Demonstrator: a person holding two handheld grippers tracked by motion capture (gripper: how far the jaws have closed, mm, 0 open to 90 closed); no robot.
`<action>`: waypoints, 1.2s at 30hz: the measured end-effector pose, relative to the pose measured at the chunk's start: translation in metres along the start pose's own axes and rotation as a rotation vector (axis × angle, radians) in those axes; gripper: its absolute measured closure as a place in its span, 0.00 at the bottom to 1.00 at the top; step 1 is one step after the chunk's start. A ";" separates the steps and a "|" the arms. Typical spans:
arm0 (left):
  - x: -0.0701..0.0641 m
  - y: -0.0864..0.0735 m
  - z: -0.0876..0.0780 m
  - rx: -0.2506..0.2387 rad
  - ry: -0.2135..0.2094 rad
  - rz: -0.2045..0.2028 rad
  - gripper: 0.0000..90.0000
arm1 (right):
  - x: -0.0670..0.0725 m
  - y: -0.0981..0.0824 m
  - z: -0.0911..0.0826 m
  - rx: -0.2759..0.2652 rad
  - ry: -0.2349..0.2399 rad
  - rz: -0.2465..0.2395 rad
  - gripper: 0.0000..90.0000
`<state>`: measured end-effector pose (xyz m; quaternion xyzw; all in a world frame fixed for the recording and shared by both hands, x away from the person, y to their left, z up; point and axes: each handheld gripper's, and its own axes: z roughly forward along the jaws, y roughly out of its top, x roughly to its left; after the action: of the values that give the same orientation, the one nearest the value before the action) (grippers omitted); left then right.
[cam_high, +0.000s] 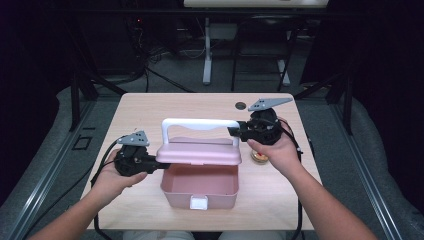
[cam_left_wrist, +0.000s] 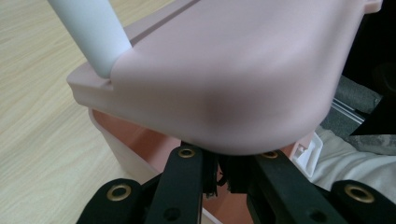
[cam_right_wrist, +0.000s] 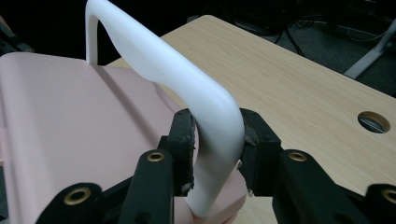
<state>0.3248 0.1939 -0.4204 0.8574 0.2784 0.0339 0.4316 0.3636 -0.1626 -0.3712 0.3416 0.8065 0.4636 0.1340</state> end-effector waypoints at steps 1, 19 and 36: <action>0.000 0.000 0.000 0.001 0.003 0.001 0.95 | 0.000 0.000 0.000 -0.001 -0.001 0.000 0.75; 0.001 0.009 -0.004 -0.010 0.012 0.002 0.95 | -0.007 -0.005 -0.023 -0.049 -0.016 0.025 0.74; 0.005 0.023 -0.011 -0.039 0.033 0.005 0.95 | -0.012 -0.035 -0.034 -0.042 -0.073 0.032 0.77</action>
<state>0.3358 0.1933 -0.3974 0.8488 0.2826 0.0548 0.4435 0.3398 -0.2046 -0.3834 0.3682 0.7858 0.4695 0.1629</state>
